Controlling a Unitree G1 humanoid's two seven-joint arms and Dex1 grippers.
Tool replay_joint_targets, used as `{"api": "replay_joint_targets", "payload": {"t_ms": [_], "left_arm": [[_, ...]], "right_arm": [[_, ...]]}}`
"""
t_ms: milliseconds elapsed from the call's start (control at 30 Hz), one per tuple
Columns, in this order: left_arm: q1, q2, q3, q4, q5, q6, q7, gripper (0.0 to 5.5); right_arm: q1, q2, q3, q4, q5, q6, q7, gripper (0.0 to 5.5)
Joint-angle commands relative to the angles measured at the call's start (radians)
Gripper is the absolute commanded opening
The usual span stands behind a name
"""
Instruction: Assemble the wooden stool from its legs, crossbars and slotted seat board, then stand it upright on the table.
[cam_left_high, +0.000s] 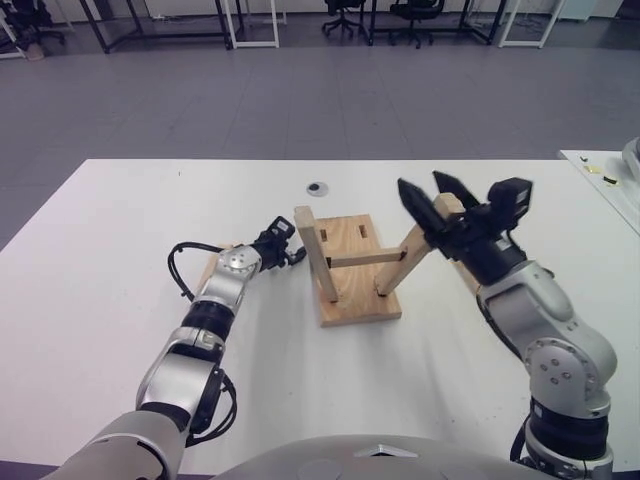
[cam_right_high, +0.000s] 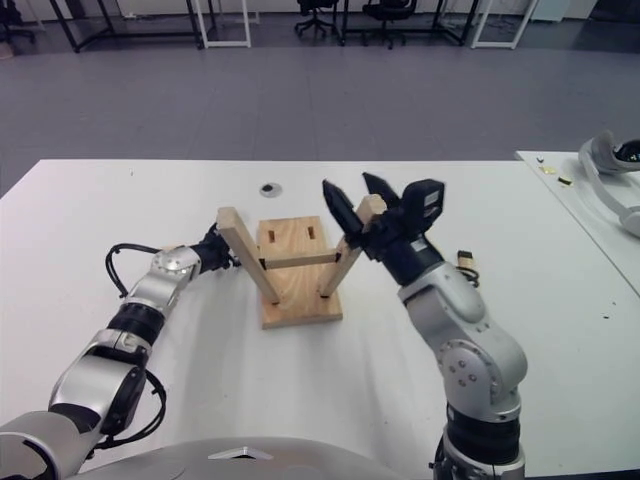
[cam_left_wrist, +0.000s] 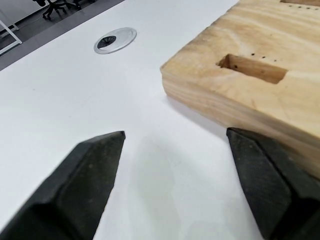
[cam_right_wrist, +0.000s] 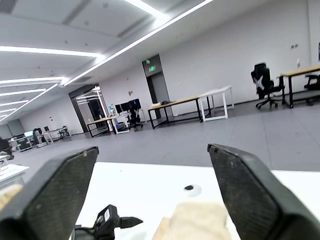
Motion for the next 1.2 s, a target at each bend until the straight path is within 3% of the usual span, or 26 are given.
{"api": "replay_joint_targets", "payload": {"t_ms": [33,133,300,467,633,867,1000,1100,1200], "left_arm": [[0.049,0.079,0.031,-0.187,0.013,0.013,0.024,3.75],[0.082,0.142,0.149,-0.552,-0.027,0.128,0.079,3.75],[-0.105,0.061,0.298,-1.140,-0.389,0.562,0.155,3.75],[0.076,-0.103,0.202,-1.466,-0.545,0.893,0.327,3.75],[0.224,-0.084,0.062,-1.395,-0.471,0.906,0.368,3.75],[0.001,-0.028,0.212,-1.380,-0.505,0.785,0.330,3.75],[-0.053,0.016,0.351,-1.396,-0.599,0.778,0.312,3.75],[0.049,0.060,0.422,-1.341,-0.614,0.781,0.293,3.75],[0.243,0.267,0.472,-1.226,-0.532,0.767,0.184,3.75]], "right_arm": [[-0.068,-0.064,-0.067,-0.061,0.062,0.006,-0.012,4.08],[-0.167,-0.113,-0.098,-0.082,0.165,0.026,-0.052,4.08],[-0.500,-0.245,-0.112,0.099,0.191,0.102,-0.146,4.08],[-0.256,-0.247,0.018,0.143,0.127,0.239,-0.149,4.08],[-0.148,-0.183,0.082,0.198,0.050,0.253,-0.177,4.08],[-0.354,-0.096,-0.047,0.142,0.150,0.099,-0.159,4.08],[-0.380,-0.203,-0.126,0.260,0.055,0.081,-0.131,4.08],[-0.261,-0.370,0.028,0.339,-0.135,0.115,0.018,4.08],[-0.122,-0.456,0.154,0.165,-0.188,0.070,0.220,4.08]]}}
